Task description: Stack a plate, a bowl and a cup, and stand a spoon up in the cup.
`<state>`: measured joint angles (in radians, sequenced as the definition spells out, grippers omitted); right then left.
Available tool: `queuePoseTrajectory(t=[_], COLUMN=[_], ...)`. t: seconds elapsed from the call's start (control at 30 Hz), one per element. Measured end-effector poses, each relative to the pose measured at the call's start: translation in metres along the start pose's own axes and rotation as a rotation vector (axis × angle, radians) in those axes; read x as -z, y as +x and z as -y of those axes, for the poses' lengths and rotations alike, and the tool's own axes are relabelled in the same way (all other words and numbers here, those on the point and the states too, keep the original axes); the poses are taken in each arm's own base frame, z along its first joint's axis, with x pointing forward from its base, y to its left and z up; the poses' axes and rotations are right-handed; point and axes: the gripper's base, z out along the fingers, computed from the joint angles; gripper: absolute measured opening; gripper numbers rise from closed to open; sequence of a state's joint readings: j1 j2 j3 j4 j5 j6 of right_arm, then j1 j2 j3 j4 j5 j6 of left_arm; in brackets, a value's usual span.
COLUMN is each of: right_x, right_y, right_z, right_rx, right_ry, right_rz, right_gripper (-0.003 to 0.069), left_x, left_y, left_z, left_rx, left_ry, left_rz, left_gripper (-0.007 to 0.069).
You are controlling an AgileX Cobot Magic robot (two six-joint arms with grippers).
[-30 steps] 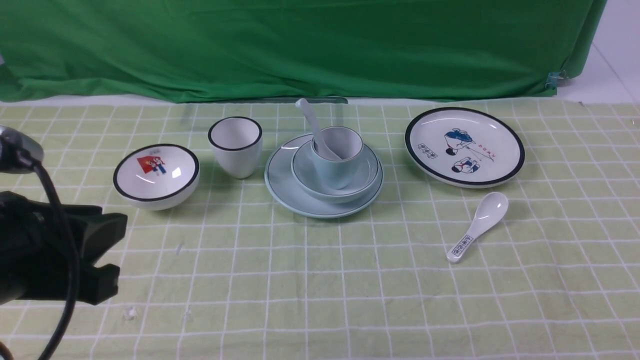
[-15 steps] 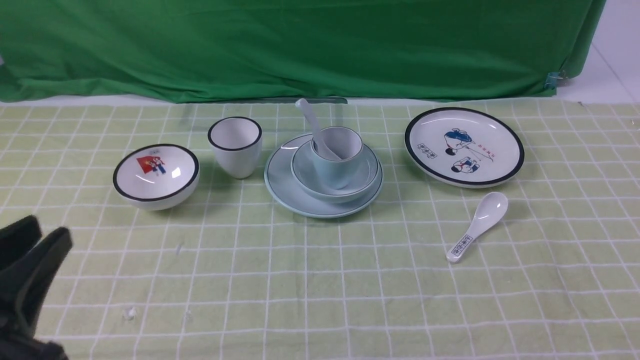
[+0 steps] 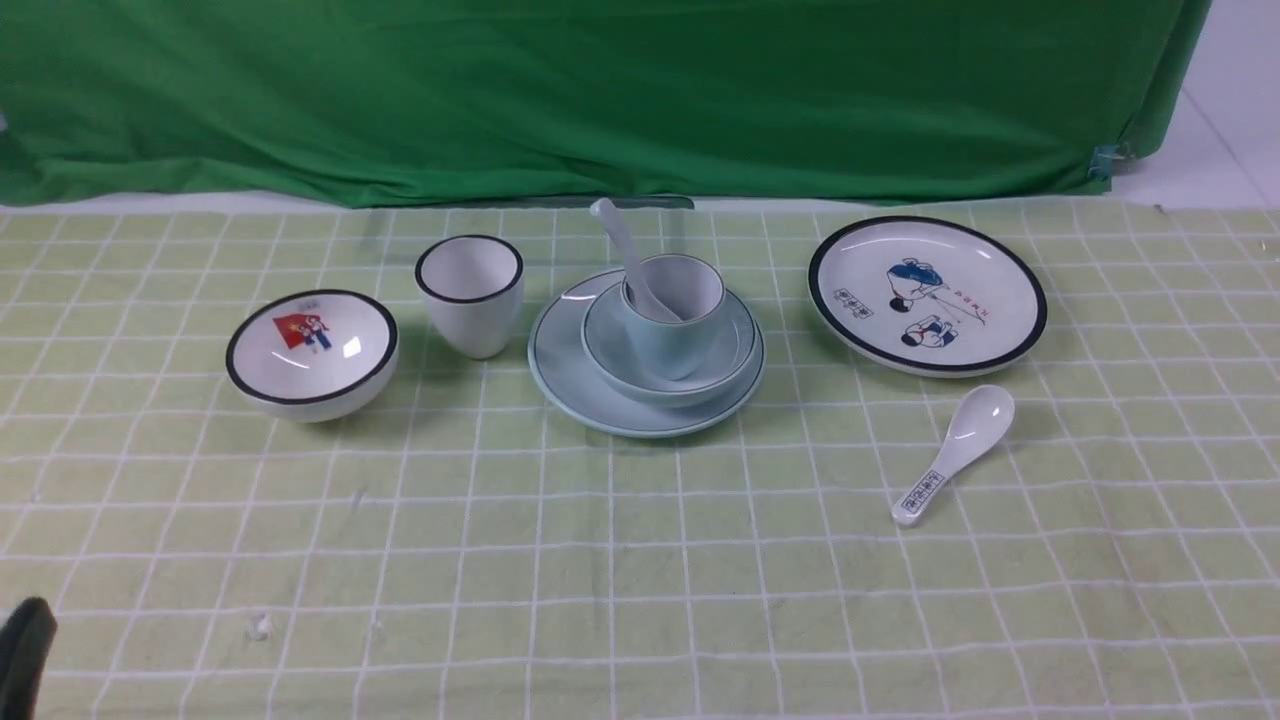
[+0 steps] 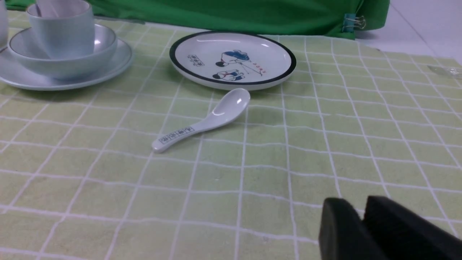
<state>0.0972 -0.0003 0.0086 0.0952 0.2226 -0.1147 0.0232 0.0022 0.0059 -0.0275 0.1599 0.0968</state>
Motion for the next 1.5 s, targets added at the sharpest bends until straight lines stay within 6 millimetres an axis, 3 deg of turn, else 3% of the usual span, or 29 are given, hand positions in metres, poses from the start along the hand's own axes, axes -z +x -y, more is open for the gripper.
queuePoseTrajectory(t=[0.27, 0.53, 1.5], right_x=[0.0, 0.0, 0.0], right_y=[0.0001, 0.0001, 0.0], right_z=[0.0, 0.0, 0.0], right_rx=[-0.006, -0.009, -0.011], right_ry=[0.0, 0.0, 0.0], right_rz=[-0.002, -0.001, 0.0], right_gripper=[0.0157, 0.0176, 0.0237], left_x=[0.0002, 0.0004, 0.0004], left_y=[0.0063, 0.0061, 0.006], left_z=[0.0012, 0.0045, 0.0048], left_rx=[0.028, 0.041, 0.017], left_ry=[0.014, 0.068, 0.072], left_rz=[-0.069, -0.067, -0.066], left_gripper=[0.0167, -0.0031, -0.0031])
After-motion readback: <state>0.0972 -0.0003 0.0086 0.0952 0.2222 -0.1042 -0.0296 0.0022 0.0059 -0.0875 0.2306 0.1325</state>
